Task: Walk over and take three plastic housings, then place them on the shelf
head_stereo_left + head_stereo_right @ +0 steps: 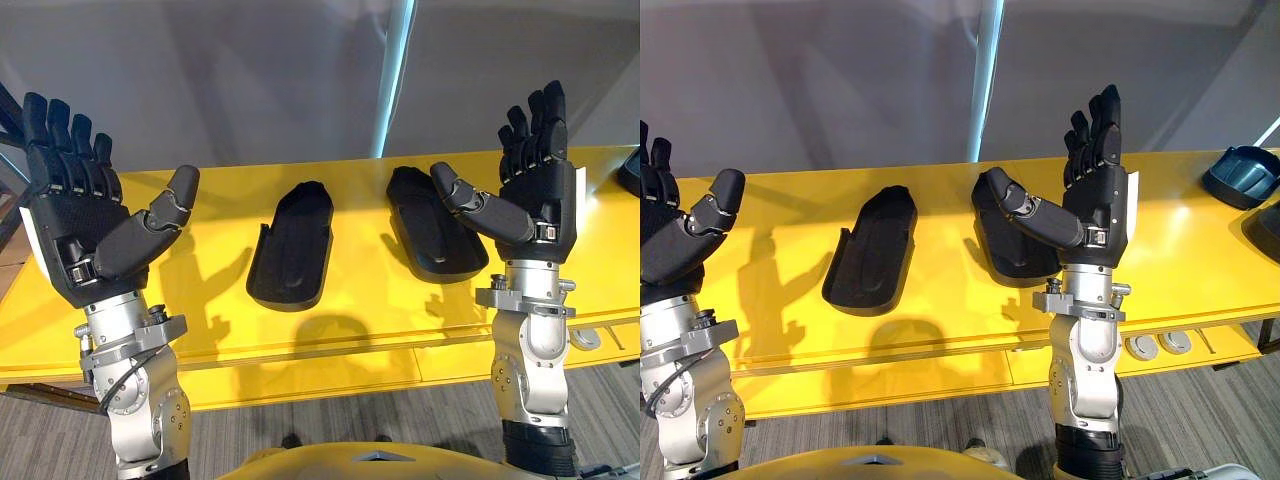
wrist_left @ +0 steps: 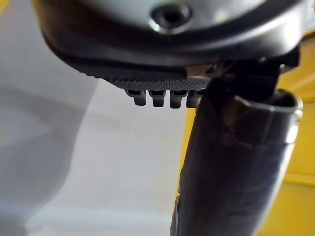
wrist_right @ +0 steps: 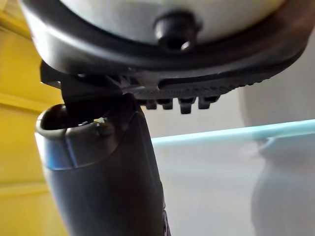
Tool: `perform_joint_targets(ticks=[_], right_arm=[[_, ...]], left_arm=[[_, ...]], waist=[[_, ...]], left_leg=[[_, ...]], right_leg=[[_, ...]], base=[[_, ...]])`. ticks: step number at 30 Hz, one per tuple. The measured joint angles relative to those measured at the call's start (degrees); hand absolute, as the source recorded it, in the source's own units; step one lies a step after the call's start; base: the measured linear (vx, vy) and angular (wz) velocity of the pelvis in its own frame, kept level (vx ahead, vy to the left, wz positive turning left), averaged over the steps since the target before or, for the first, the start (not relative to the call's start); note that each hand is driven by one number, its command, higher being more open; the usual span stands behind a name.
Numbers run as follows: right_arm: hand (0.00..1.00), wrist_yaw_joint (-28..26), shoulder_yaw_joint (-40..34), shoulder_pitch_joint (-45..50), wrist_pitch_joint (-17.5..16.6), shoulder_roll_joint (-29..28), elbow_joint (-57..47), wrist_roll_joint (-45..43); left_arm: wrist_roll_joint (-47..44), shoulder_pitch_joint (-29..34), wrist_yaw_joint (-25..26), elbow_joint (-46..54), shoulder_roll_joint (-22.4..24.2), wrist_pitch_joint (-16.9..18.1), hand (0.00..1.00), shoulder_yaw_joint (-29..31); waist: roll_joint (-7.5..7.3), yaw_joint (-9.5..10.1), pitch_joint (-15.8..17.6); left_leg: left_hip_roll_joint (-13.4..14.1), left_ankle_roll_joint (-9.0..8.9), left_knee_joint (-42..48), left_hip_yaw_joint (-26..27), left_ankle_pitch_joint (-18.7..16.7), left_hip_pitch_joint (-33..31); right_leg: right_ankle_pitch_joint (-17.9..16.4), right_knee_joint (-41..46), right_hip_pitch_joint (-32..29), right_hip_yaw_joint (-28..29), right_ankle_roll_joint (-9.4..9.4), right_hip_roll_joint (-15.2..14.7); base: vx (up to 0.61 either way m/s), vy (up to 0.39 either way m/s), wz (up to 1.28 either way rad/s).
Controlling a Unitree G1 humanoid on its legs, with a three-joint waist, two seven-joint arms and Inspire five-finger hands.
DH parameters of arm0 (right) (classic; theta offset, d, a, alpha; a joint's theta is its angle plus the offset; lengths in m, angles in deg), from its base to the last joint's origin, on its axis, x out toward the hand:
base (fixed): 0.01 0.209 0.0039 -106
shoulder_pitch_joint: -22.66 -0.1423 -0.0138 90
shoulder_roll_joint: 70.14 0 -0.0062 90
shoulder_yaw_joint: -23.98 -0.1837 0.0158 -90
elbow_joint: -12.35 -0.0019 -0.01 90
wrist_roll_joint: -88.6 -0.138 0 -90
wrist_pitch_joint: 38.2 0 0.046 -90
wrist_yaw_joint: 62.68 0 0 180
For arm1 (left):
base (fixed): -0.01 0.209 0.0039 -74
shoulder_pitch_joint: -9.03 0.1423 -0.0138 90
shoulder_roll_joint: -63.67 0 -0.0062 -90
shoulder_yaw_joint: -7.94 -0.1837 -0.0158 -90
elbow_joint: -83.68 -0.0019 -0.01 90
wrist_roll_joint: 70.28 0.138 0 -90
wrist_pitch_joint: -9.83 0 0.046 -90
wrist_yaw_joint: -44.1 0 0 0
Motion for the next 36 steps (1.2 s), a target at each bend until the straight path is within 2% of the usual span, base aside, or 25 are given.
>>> perform_joint_targets(ticks=[5, 11, 15, 17, 20, 21, 23, 27, 28, 30, 36], right_arm=[[1.0, -0.4, 0.1, 0.95, 0.0, -0.08, 0.0, -0.13], [1.0, -6.44, 2.29, 3.94, 1.1, -1.06, 0.0, -5.84], [1.0, -11.84, 6.94, 3.92, 2.6, -1.18, 0.0, -10.17], [1.0, -15.16, 10.33, 3.61, 3.89, -0.9, 0.01, -10.29], [1.0, -16.61, 12.0, 1.18, 4.97, 0.63, 1.3, -10.28], [1.0, -16.82, 12.0, -0.33, 5.22, 1.22, 2.72, -10.29], [1.0, -16.74, 12.02, -2.78, 6.36, 1.13, 5.22, -11.53], [1.0, -16.1, 12.68, -4.42, 8.94, 1.16, 7.27, -13.72], [1.0, -15.89, 12.95, -4.77, 9.03, 1.16, 7.69, -13.73], [1.0, -13.75, 13.89, -5.7, 9.23, 1.14, 9.27, -13.66], [1.0, -9.52, 14.81, -7.29, 11.42, 1.08, 12.98, -13.61]], left_arm=[[0.01, 0.89, -0.02, 0.08, 0.0, 0.0, 1.0, -0.1], [0.11, 4.21, 2.54, 0.16, 0.16, -0.23, 1.0, -0.35], [2.3, 4.58, 3.52, -0.02, 0.16, -2.66, 1.0, -0.81], [4.52, 5.68, 3.2, -0.13, 0.17, -5.44, 1.0, -1.16], [4.59, 6.39, 1.22, -0.5, 0.17, -6.72, 1.0, -1.41], [4.53, 6.42, 0.0, -0.54, 0.16, -7.42, 1.0, -1.38], [4.52, 7.22, -2.54, -0.56, 0.09, -7.8, 1.0, -1.22], [4.67, 8.15, -5.95, -2.25, -0.67, -12.68, 1.0, -1.65], [4.67, 8.16, -6.12, -3.11, -0.89, -12.96, 1.0, -1.88], [4.67, 8.55, -7.18, -5.71, -1.27, -15.53, 1.0, -3.11], [4.55, 11.36, -10.81, -7.07, -1.25, -20.28, 1.0, -5.89]], waist=[[-0.04, -0.05, 0.03], [-0.62, 0.16, 1.49], [-1.22, 0.4, 3.0], [-1.22, 1.32, 3.01], [-1.27, 2.17, 3.18], [-1.32, 2.93, 3.23], [-1.26, 3.16, 3.3], [-1.12, 4.07, 3.72], [-1.12, 4.16, 3.89], [-1.17, 4.42, 4.32], [-0.78, 4.47, 4.59]], left_leg=[[0.02, 0.0, 0.2, 0.29, 0.0, 0.24], [0.16, -0.5, 0.22, 2.32, -0.9, 0.78], [0.14, -0.43, 0.19, 2.83, -0.85, 0.5], [0.15, -0.43, 0.2, 2.24, -0.84, 0.24], [0.1, 0.15, 0.24, 0.66, -0.21, -0.35], [0.11, 0.17, 0.26, 0.34, -0.13, -0.35], [0.09, 0.18, 0.28, -0.61, 0.03, -0.3], [0.05, 0.16, 0.3, -1.16, 0.01, -0.22], [0.02, 0.16, 0.34, -1.16, 0.0, -0.23], [-0.09, 0.16, 1.83, -1.38, -0.6, -1.08], [0.01, -0.04, 3.07, -1.85, -1.15, -1.38]], right_leg=[[0.0, 0.08, -0.07, 0.35, 0.0, 0.02], [-0.15, 1.38, -1.21, 3.02, -0.12, 0.05], [-0.16, 2.21, -2.14, 3.71, -0.13, -0.08], [-0.28, 2.18, -2.13, 3.22, -0.11, -0.06], [-0.36, 2.13, -2.02, 1.78, -0.09, -0.14], [-0.36, 2.13, -1.88, 1.73, -0.09, -0.12], [-0.36, 2.13, -1.32, 1.54, -0.09, -0.19], [-0.38, 2.14, -0.93, 1.3, -0.1, -0.3], [-0.42, 2.14, -0.93, 1.29, -0.15, -0.33], [-0.84, 2.22, -0.94, 1.06, -0.16, -0.66], [-2.37, 3.82, -1.09, 0.39, -0.24, -1.02]], base=[[0.0, 0.0, -0.03], [-0.02, 0.01, -0.22], [-0.03, 0.015, -0.08], [0.02, 0.003, 0.12], [0.04, -0.005, 0.29], [0.04, -0.001, 0.19], [0.04, 0.007, 0.26], [0.02, 0.012, 0.11], [0.0, 0.0, 0.0], [-0.02, -0.003, 0.06], [-0.01, -0.005, 0.04]])
